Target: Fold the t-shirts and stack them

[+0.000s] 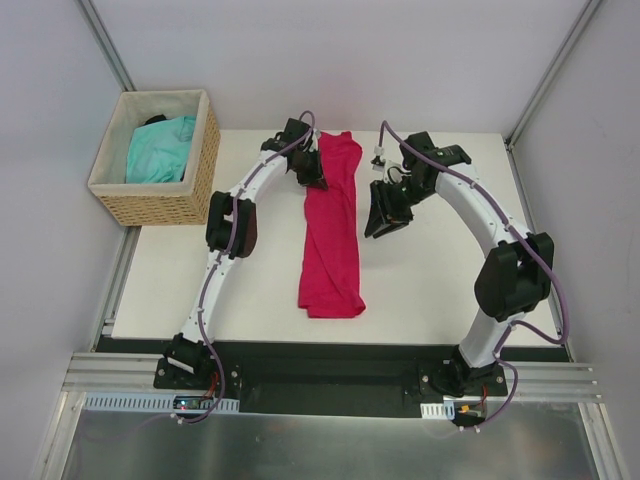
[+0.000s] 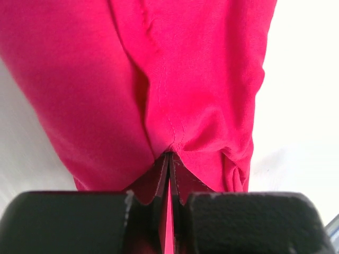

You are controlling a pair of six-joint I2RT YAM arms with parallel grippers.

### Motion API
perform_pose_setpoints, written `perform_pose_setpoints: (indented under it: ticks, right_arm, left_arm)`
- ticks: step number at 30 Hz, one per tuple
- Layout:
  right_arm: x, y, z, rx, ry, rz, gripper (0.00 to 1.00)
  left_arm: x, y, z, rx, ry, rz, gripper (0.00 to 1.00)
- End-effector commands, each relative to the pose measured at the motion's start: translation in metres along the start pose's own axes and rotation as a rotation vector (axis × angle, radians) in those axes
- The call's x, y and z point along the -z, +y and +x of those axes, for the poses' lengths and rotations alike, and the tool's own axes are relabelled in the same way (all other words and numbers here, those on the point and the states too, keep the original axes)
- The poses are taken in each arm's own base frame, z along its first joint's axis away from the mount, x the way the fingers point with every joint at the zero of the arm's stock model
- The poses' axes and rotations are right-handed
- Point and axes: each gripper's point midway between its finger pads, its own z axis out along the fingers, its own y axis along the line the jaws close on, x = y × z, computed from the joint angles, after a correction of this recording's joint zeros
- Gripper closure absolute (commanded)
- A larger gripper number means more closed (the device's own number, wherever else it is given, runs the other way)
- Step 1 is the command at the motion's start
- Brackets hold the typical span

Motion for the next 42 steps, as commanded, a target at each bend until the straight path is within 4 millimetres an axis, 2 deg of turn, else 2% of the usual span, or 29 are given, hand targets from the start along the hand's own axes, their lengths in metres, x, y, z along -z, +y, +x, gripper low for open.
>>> perform_pose_setpoints:
  ticks: [1, 5, 8, 9, 10, 11, 12, 14, 15, 17, 18, 20, 21, 23, 25, 26, 28, 31, 32, 33, 34, 35, 38, 39, 42]
  right_arm:
    - [0.011, 0.005, 0.019, -0.017, 0.024, 0.01, 0.64]
    - [0.01, 0.003, 0.021, -0.021, 0.033, 0.013, 0.64]
    - [0.009, 0.004, 0.015, -0.016, 0.028, 0.009, 0.64]
    - [0.009, 0.004, 0.012, -0.011, 0.02, 0.005, 0.64]
    - [0.007, 0.004, 0.01, -0.015, 0.023, 0.001, 0.64]
    - [0.008, 0.005, 0.006, -0.011, 0.013, -0.006, 0.64]
    - [0.008, 0.006, 0.003, -0.004, 0.006, -0.007, 0.64]
    - [0.007, 0.006, -0.003, 0.0, 0.003, -0.009, 0.64]
    - [0.01, 0.008, -0.008, 0.006, -0.014, -0.013, 0.64]
    - [0.007, 0.006, -0.016, 0.005, -0.022, -0.017, 0.64]
    - [0.009, 0.009, -0.024, 0.017, -0.04, -0.023, 0.64]
    - [0.004, 0.005, -0.031, 0.012, -0.036, -0.027, 0.64]
    - [0.002, 0.006, -0.035, 0.021, -0.04, -0.029, 0.64]
    - [0.0, 0.006, -0.043, 0.028, -0.043, -0.037, 0.66]
    - [-0.007, 0.001, -0.053, 0.028, -0.038, -0.044, 0.66]
    - [-0.01, -0.001, -0.056, 0.023, -0.034, -0.044, 0.67]
    - [-0.019, -0.006, -0.063, 0.014, -0.02, -0.048, 0.71]
    - [-0.028, -0.012, -0.069, -0.004, 0.002, -0.049, 0.86]
    - [-0.029, -0.013, -0.068, -0.012, 0.011, -0.048, 0.95]
    - [-0.031, -0.015, -0.066, -0.026, 0.025, -0.04, 0.97]
    - [-0.033, -0.015, -0.063, -0.035, 0.037, -0.043, 0.99]
    - [-0.033, -0.016, -0.061, -0.04, 0.046, -0.047, 0.99]
    - [-0.036, -0.021, -0.045, -0.054, 0.088, -0.029, 0.99]
    - [-0.04, -0.026, -0.035, -0.059, 0.114, -0.02, 0.99]
    - [-0.048, -0.035, -0.021, 0.016, 0.115, 0.016, 0.99]
  left_arm:
    - [-0.011, 0.03, -0.019, 0.101, -0.052, 0.003, 1.0]
    - [-0.005, 0.022, -0.027, 0.102, -0.072, 0.047, 1.0]
    - [0.008, 0.006, -0.034, 0.106, -0.078, 0.128, 1.0]
    - [0.023, -0.005, -0.042, 0.09, -0.101, 0.143, 0.83]
    - [0.031, -0.014, -0.047, 0.074, -0.119, 0.174, 0.71]
    - [0.035, -0.02, -0.042, 0.075, -0.101, 0.206, 0.59]
    - [0.055, -0.036, -0.051, 0.05, -0.128, 0.24, 0.42]
    - [0.072, -0.051, -0.052, 0.026, -0.133, 0.291, 0.34]
    - [0.091, -0.063, -0.057, 0.009, -0.154, 0.308, 0.31]
    - [0.106, -0.071, -0.057, -0.013, -0.164, 0.319, 0.28]
    - [0.127, -0.083, -0.06, -0.034, -0.189, 0.333, 0.29]
    - [0.138, -0.087, -0.053, -0.03, -0.179, 0.338, 0.32]
    - [0.159, -0.099, -0.052, -0.051, -0.196, 0.361, 0.34]
    - [0.175, -0.105, -0.039, -0.053, -0.176, 0.378, 0.39]
    - [0.183, -0.109, -0.025, -0.058, -0.147, 0.404, 0.4]
    - [0.188, -0.106, -0.011, -0.044, -0.124, 0.395, 0.47]
    - [0.189, -0.101, 0.009, -0.032, -0.078, 0.393, 0.56]
    - [0.187, -0.082, 0.047, 0.017, 0.008, 0.33, 0.78]
    - [0.186, -0.075, 0.061, 0.033, 0.038, 0.308, 0.83]
    - [0.185, -0.071, 0.07, 0.041, 0.063, 0.293, 0.92]
    - [0.181, -0.061, 0.088, 0.05, 0.113, 0.264, 0.95]
    - [0.181, -0.058, 0.095, 0.042, 0.126, 0.251, 0.99]
    - [0.175, -0.05, 0.125, 0.008, 0.197, 0.227, 1.0]
    - [0.171, -0.047, 0.135, -0.006, 0.217, 0.21, 1.0]
    - [0.161, -0.031, 0.169, -0.042, 0.294, 0.168, 1.0]
